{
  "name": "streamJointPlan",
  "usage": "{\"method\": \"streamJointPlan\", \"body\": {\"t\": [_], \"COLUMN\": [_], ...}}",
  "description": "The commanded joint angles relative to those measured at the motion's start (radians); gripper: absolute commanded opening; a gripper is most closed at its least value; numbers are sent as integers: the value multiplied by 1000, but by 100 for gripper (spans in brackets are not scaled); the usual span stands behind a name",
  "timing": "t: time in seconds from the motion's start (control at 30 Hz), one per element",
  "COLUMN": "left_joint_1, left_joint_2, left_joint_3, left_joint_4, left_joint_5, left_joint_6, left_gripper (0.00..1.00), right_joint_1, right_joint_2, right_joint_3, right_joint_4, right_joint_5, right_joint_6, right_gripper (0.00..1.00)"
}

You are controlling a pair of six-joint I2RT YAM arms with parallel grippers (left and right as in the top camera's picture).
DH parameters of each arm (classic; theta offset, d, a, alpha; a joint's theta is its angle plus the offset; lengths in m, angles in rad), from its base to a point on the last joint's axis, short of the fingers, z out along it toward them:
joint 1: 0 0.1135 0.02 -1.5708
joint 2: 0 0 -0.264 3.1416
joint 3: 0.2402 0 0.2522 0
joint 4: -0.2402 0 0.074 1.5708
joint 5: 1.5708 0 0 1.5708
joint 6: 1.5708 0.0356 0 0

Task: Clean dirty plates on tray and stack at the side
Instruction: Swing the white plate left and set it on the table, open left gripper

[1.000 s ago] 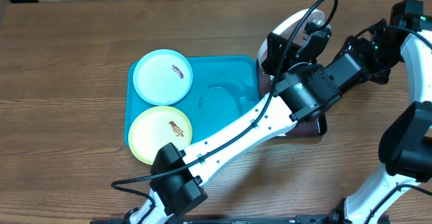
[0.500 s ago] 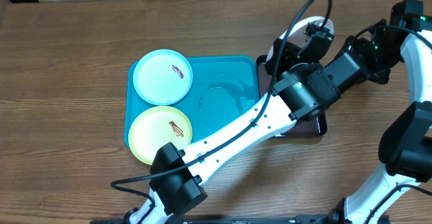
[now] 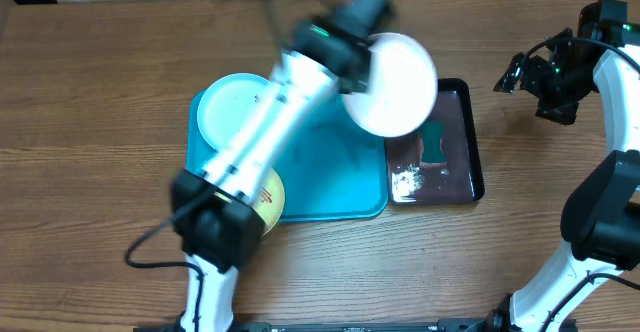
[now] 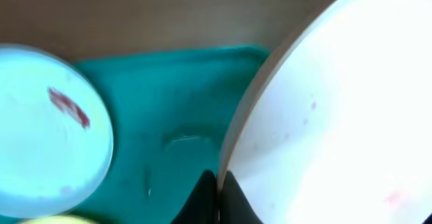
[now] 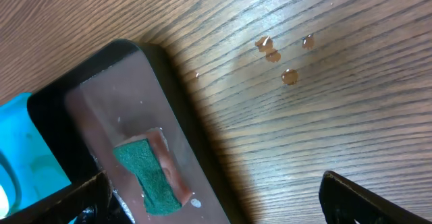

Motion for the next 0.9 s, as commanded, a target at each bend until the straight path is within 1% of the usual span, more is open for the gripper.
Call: {"method": "streamJointPlan", "body": {"t": [0.0,0.03,0.2,0.3,0.37,0.43,0.47,0.63,0.77,0.83,0.87], "left_joint_1": [190,243,492,620,704,783,843,983,1052,1073,1079], "left_joint_2": [3,3,3,3,3,3,3,3,3,3,3], "left_joint_3": [3,3,3,3,3,3,3,3,-3,-14,-23], "left_joint_4": [-61,-84,-192,-221,-229,-230,-230,-221,-222,-219,-214], "left_joint_5": [435,459,451,452,423,365,312,154,-46,-96,-97], "left_joint_6": [14,30,34,35,34,26,6,-27,-71,-83,-87], "left_gripper": [4,4,4,4,4,4,4,4,4,4,4], "right_joint_1": [-2,-2,-2,-2,-2,-2,-2,-2,-2,-2,-2], "right_joint_2": [-26,-26,-26,-26,-26,-26,-26,-26,-26,-26,-26], "right_joint_3": [20,20,20,20,20,20,20,20,20,20,20], "right_joint_4": [5,5,5,5,5,5,5,5,5,5,5], "right_joint_5": [-1,-1,-1,-1,-1,-1,-1,-1,-1,-1,-1], "right_joint_6": [0,0,0,0,0,0,0,0,0,0,0], "right_gripper": [100,100,100,100,100,100,100,100,100,100,100]}}
